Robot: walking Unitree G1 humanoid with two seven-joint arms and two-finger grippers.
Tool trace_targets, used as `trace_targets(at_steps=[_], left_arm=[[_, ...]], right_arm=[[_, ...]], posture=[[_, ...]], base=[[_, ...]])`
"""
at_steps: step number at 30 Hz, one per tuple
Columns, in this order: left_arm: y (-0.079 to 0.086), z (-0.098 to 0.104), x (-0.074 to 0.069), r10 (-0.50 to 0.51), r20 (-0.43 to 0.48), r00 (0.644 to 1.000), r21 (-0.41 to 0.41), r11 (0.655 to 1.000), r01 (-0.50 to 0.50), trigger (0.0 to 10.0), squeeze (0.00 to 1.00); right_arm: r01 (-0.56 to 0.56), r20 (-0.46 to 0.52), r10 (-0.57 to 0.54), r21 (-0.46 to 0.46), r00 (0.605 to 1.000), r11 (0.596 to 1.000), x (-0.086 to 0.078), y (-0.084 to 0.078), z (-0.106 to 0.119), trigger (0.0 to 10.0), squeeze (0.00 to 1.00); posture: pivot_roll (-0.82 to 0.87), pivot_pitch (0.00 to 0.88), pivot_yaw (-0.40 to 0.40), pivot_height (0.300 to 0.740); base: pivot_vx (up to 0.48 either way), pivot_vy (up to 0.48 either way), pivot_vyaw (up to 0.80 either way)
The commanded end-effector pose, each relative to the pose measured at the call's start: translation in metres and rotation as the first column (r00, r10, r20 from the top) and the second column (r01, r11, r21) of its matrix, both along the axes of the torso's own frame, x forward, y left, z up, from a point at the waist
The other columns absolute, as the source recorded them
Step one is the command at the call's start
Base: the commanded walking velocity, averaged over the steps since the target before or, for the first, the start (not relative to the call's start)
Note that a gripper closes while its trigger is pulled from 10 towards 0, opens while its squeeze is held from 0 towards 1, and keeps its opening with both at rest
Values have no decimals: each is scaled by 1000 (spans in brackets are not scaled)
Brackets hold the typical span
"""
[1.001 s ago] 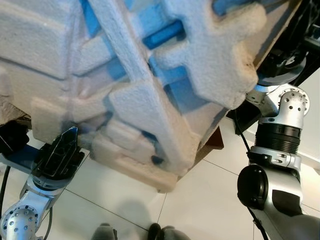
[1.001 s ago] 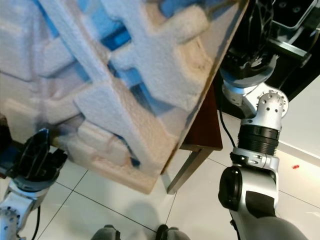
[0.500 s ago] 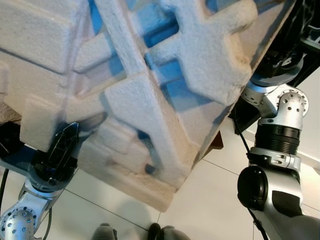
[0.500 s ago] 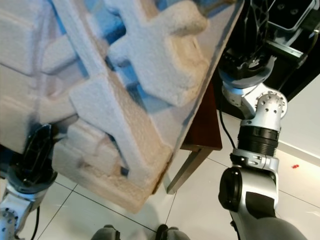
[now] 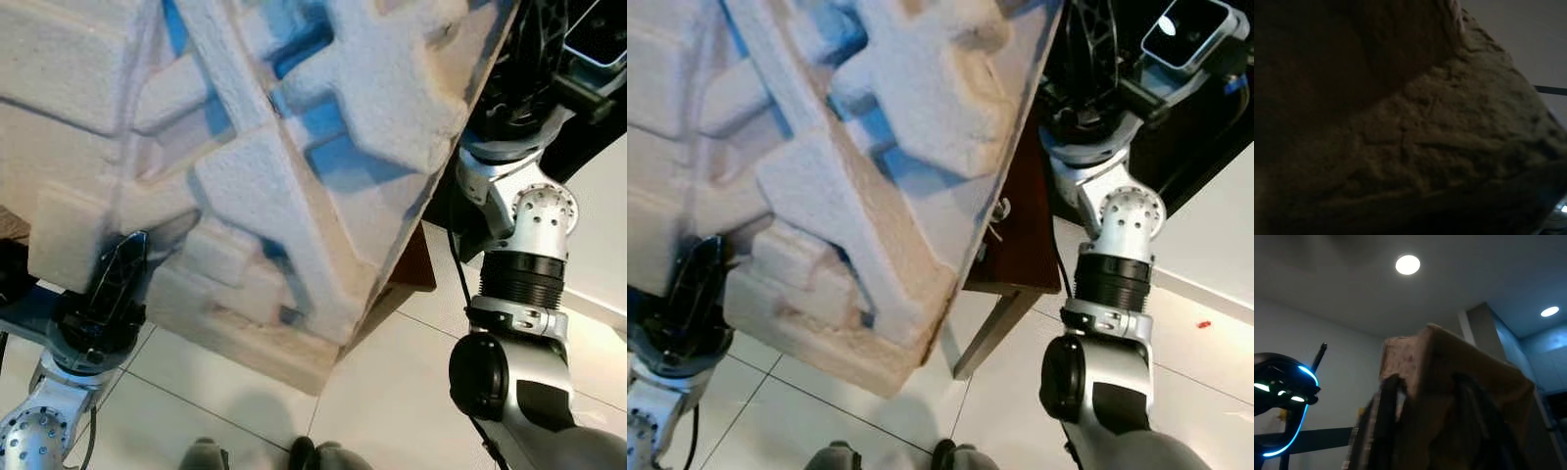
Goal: Picking trash to rubbish bin
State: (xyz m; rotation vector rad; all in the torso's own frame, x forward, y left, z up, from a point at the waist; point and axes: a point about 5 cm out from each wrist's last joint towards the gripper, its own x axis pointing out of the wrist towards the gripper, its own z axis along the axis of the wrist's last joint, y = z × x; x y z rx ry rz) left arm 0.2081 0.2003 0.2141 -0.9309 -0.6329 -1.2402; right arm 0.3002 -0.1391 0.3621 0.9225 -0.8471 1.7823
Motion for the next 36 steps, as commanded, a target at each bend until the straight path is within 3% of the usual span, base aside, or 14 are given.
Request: trace_targets(at_steps=[1,12,13,14,15,17,21,27,29,30,32,33,35,36], left_arm=[[-4,5,-3,-22,24,999,11,1000,22,0,0],[-2,10,-3,-8,39,999,5,1000,8,0,0],[-1,10,-3,-5,36,999,6,1000,4,0,0],[-1,8,-2,0,30,1000,6,1000,0,0,0],[-1,8,-2,0,30,1000,6,1000,0,0,0],[0,5,-2,15,11,1000,5,1000,-15,0,0],[4,0,-1,47,-16,999,-1,999,-47,0,0],[13,-7,0,88,-53,995,2,996,-88,0,0],[20,-13,1,130,-90,987,10,992,-129,0,0],[20,-13,1,130,-90,987,10,992,-129,0,0],[25,-19,4,176,-127,976,25,984,-174,0,0],[25,-19,4,176,-127,976,25,984,-174,0,0],[29,-22,9,232,-169,958,50,973,-227,7529,0],[29,-22,9,232,-169,958,50,973,-227,7529,0]], right_arm=[[25,-12,-25,-10,1000,1000,0,-1,-4,10000,1000],[220,-162,-215,13,963,975,21,-12,-15,10000,1000],[257,-196,-249,16,949,966,26,-16,-17,10000,851],[295,-231,-283,19,931,955,32,-21,-19,10000,588],[295,-231,-283,19,931,955,32,-21,-19,10000,588],[384,-315,-358,23,879,923,44,-34,-25,10000,0],[492,-460,-414,58,786,869,58,-63,-32,10000,0],[541,-525,-410,119,746,833,59,-89,-32,10000,0],[610,-569,-458,99,683,786,63,-101,-33,10000,0],[610,-569,-458,99,683,786,63,-101,-33,10000,0],[693,-629,-528,24,570,720,72,-109,-40,10000,0],[693,-629,-528,24,570,720,72,-109,-40,10000,0],[787,-701,-630,-159,335,596,84,-119,-59,10000,0],[787,-701,-630,-159,335,596,84,-119,-59,10000,0]], posture=[[237,130,-142,740],[237,136,-139,740],[238,136,-139,740],[238,136,-139,740],[238,136,-139,740],[239,136,-141,740],[241,135,-140,740],[243,135,-140,740],[240,138,-137,740],[240,138,-137,740],[240,139,-138,740],[240,139,-138,740],[241,138,-137,740],[241,138,-137,740]], base=[[0,0,0],[0,0,0],[0,0,0],[0,0,0],[0,0,0],[0,0,0],[0,0,0],[0,0,0],[0,0,0],[0,0,0],[0,0,0],[0,0,0],[0,0,0],[0,0,0]])
